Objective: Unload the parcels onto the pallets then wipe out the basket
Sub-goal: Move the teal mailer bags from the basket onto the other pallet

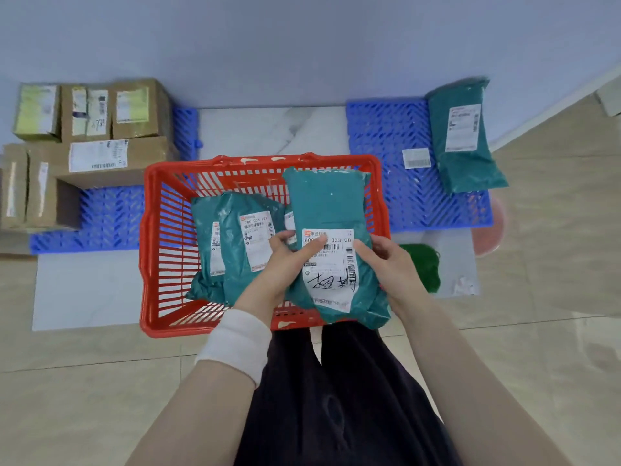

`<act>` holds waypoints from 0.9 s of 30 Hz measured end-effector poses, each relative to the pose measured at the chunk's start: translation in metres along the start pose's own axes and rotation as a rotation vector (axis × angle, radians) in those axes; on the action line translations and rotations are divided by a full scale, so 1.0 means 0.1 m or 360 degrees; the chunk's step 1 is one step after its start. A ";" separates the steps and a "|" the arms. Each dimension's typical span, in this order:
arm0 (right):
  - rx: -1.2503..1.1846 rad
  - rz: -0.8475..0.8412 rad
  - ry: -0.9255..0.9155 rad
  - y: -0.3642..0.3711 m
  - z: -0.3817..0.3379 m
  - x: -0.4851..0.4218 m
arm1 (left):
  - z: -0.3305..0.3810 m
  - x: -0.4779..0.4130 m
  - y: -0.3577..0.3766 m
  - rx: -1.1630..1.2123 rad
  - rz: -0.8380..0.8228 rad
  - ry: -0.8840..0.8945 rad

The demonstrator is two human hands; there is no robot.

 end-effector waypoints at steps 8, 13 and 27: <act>0.0072 -0.0173 0.0038 -1.23 -0.13 -0.19 | 0.25 -0.18 1.43 0.0046 0.0128 0.0229; -0.0065 -0.0164 0.0116 -1.94 -0.24 -0.48 | 0.13 -0.34 2.21 0.0048 -0.0042 0.0186; 0.0220 -0.0016 -0.0036 -2.39 -1.18 -2.09 | 0.60 -2.08 2.84 -0.0098 0.0021 0.0313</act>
Point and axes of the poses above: each hand's wrist, its own x-axis away from the middle knuckle, its own y-axis out of the palm, z = x × y, the point moved 4 cm from there along -x, towards the middle knuckle, and after that the axes turned 12 degrees about y, right-handed, at the moved point
